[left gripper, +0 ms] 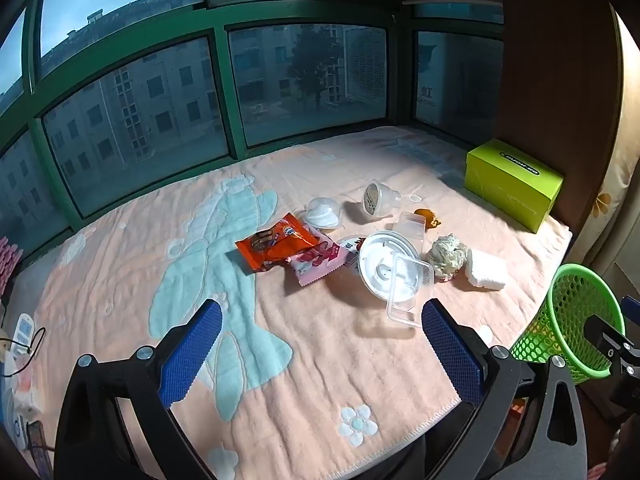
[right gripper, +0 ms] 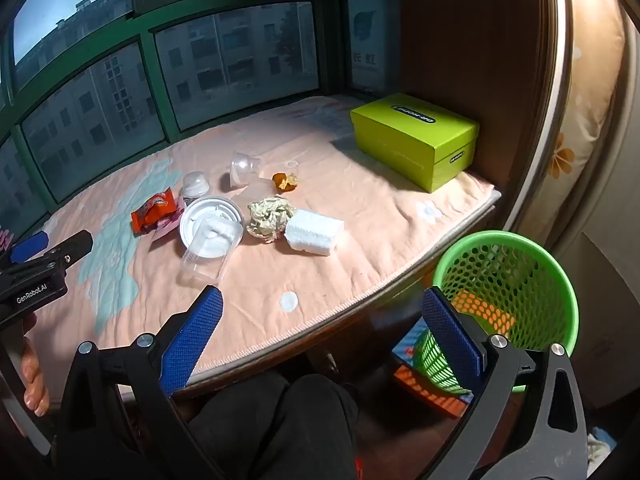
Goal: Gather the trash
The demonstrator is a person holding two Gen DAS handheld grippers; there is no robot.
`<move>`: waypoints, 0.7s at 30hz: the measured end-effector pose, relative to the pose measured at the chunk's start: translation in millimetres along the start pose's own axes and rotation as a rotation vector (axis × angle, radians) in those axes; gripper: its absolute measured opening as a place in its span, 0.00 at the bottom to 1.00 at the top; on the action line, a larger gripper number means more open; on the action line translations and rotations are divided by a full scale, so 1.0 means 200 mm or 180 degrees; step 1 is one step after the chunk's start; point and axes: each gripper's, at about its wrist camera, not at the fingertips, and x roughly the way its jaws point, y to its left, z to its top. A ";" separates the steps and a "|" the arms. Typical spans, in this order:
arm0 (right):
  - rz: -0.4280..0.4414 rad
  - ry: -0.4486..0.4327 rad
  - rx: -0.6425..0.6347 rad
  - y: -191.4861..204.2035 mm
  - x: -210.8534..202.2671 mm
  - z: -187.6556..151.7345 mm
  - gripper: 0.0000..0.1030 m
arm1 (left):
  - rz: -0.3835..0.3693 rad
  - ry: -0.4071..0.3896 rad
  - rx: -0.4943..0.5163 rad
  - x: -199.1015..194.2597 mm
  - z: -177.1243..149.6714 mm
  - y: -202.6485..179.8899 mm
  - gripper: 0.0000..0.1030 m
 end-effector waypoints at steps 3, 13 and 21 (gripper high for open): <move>0.0004 -0.0008 -0.0001 0.00 0.00 0.00 0.96 | -0.0012 -0.0014 -0.0012 0.00 0.00 0.00 0.94; 0.0008 -0.0008 -0.0002 0.00 0.01 0.00 0.96 | 0.0004 0.0008 -0.0015 0.01 -0.01 0.02 0.94; 0.0009 -0.0005 0.0004 0.00 0.00 0.00 0.96 | 0.0021 0.0004 -0.0031 0.02 -0.02 0.04 0.94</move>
